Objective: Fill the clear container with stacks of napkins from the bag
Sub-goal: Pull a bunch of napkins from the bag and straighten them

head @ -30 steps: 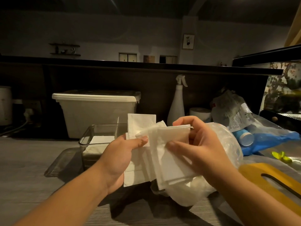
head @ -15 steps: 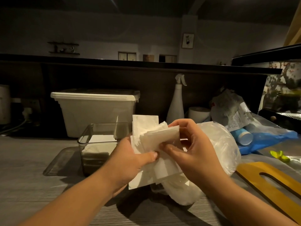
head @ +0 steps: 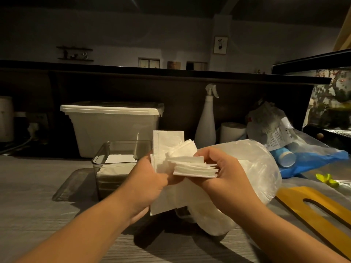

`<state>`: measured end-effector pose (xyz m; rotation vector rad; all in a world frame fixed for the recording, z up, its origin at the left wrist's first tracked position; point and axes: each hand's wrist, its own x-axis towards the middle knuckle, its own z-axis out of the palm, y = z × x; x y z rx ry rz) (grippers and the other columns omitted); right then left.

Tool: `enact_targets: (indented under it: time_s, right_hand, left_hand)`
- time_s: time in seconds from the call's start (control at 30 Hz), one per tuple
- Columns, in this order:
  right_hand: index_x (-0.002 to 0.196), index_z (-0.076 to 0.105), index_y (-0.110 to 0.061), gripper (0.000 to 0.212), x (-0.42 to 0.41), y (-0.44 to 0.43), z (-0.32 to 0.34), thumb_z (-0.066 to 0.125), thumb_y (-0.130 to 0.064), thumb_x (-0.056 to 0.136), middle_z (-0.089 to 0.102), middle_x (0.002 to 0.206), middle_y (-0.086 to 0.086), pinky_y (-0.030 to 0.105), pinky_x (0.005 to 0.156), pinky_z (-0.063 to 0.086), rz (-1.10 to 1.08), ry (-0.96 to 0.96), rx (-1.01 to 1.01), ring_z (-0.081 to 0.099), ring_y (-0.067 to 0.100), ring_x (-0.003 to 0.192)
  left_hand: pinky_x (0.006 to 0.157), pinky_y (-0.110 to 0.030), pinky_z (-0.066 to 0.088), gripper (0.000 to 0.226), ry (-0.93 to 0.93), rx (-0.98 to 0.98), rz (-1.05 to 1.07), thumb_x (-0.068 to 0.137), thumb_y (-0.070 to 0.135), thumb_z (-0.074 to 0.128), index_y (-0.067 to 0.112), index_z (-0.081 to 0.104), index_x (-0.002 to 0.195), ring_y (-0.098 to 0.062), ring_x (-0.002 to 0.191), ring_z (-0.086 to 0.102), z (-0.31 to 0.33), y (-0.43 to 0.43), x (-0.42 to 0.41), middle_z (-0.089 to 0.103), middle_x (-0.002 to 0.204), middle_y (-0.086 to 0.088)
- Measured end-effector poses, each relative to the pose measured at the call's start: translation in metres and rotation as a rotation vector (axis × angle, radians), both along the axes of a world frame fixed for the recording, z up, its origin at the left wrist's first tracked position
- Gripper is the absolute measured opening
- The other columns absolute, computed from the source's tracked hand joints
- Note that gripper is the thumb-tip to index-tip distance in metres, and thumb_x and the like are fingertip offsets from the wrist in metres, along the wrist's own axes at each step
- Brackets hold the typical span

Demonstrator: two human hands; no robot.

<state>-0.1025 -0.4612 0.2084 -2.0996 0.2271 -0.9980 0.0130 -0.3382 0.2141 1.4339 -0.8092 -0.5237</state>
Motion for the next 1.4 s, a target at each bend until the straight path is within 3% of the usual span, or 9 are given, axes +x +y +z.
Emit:
enact_targets:
  time_s: [0.13, 0.3, 0.4, 0.53, 0.73, 0.93, 1.17, 1.3, 1.4]
  right_hand:
    - [0.097, 0.069, -0.025, 0.017, -0.003, -0.001, 0.003, 0.078, -0.017, 0.084, 0.071, 0.091, -0.011, 0.02, 0.067, 0.056, 0.041, 0.012, 0.053, 0.067, 0.001, 0.089]
    - [0.087, 0.064, -0.019, 0.018, -0.005, -0.009, 0.009, 0.067, -0.029, 0.072, 0.069, 0.085, -0.009, 0.026, 0.069, 0.052, 0.084, 0.007, 0.187, 0.066, 0.008, 0.084]
    - [0.083, 0.063, -0.018, 0.02, -0.005, -0.013, 0.01, 0.064, -0.027, 0.065, 0.068, 0.082, -0.005, 0.031, 0.069, 0.049, 0.09, -0.007, 0.222, 0.064, 0.01, 0.081]
    - [0.085, 0.063, -0.021, 0.02, -0.006, -0.011, 0.01, 0.064, -0.028, 0.067, 0.069, 0.083, -0.009, 0.019, 0.062, 0.05, 0.119, -0.006, 0.181, 0.065, 0.003, 0.081]
    - [0.102, 0.068, -0.027, 0.014, -0.007, -0.006, 0.009, 0.071, -0.023, 0.089, 0.071, 0.097, -0.014, 0.02, 0.071, 0.056, 0.102, -0.041, 0.023, 0.066, 0.005, 0.096]
    - [0.114, 0.059, -0.039, 0.032, -0.008, -0.006, 0.006, 0.067, -0.02, 0.09, 0.066, 0.107, -0.021, 0.012, 0.075, 0.055, 0.01, -0.032, -0.112, 0.06, -0.006, 0.103]
    - [0.103, 0.044, -0.054, 0.042, -0.007, -0.001, 0.006, 0.067, -0.021, 0.091, 0.053, 0.101, -0.032, 0.006, 0.06, 0.048, -0.068, -0.038, -0.249, 0.058, -0.012, 0.093]
    - [0.101, 0.051, -0.048, 0.039, -0.003, -0.006, 0.004, 0.074, -0.019, 0.087, 0.053, 0.106, -0.023, 0.005, 0.069, 0.047, -0.148, -0.087, -0.339, 0.054, -0.002, 0.099]
    - [0.107, 0.056, -0.04, 0.036, -0.001, -0.011, 0.002, 0.076, -0.02, 0.085, 0.054, 0.108, -0.019, 0.009, 0.074, 0.049, -0.172, -0.101, -0.331, 0.054, 0.0, 0.098]
  left_hand:
    - [0.071, -0.028, 0.053, 0.082, 0.032, -0.005, 0.017, 0.054, 0.027, 0.079, 0.024, 0.053, 0.132, -0.016, 0.102, 0.063, 0.003, 0.003, -0.001, 0.069, 0.111, 0.0]
    - [0.078, -0.043, 0.057, 0.051, 0.114, -0.026, 0.041, 0.067, 0.024, 0.075, 0.029, 0.058, 0.115, -0.022, 0.096, 0.068, 0.008, 0.005, 0.0, 0.072, 0.102, -0.002]
    - [0.075, -0.041, 0.055, 0.031, 0.135, -0.027, 0.059, 0.082, 0.019, 0.071, 0.031, 0.058, 0.107, -0.022, 0.095, 0.067, 0.008, 0.005, 0.001, 0.071, 0.101, -0.001]
    - [0.087, -0.048, 0.053, 0.027, 0.125, -0.023, 0.07, 0.088, 0.018, 0.067, 0.033, 0.055, 0.108, -0.024, 0.102, 0.062, 0.009, 0.007, 0.001, 0.067, 0.109, -0.001]
    - [0.074, -0.041, 0.055, 0.024, 0.121, -0.051, 0.071, 0.089, 0.013, 0.066, 0.028, 0.061, 0.107, -0.023, 0.095, 0.066, 0.01, 0.006, 0.001, 0.073, 0.1, 0.0]
    - [0.048, -0.02, 0.054, 0.021, 0.145, -0.077, 0.004, 0.095, 0.006, 0.056, 0.025, 0.063, 0.098, -0.004, 0.057, 0.068, 0.012, 0.006, -0.003, 0.074, 0.07, 0.01]
    - [0.063, -0.033, 0.051, 0.015, 0.21, -0.128, -0.058, 0.091, 0.014, 0.057, 0.019, 0.064, 0.103, -0.01, 0.061, 0.071, 0.012, 0.009, -0.002, 0.075, 0.072, 0.003]
    - [0.068, -0.035, 0.054, 0.056, 0.207, -0.114, -0.089, 0.064, 0.028, 0.067, 0.015, 0.062, 0.118, -0.02, 0.08, 0.074, 0.012, 0.01, 0.0, 0.076, 0.091, -0.006]
    - [0.07, -0.033, 0.056, 0.061, 0.216, -0.117, -0.073, 0.066, 0.027, 0.071, 0.011, 0.059, 0.124, -0.02, 0.088, 0.074, 0.01, 0.007, -0.001, 0.076, 0.1, -0.008]
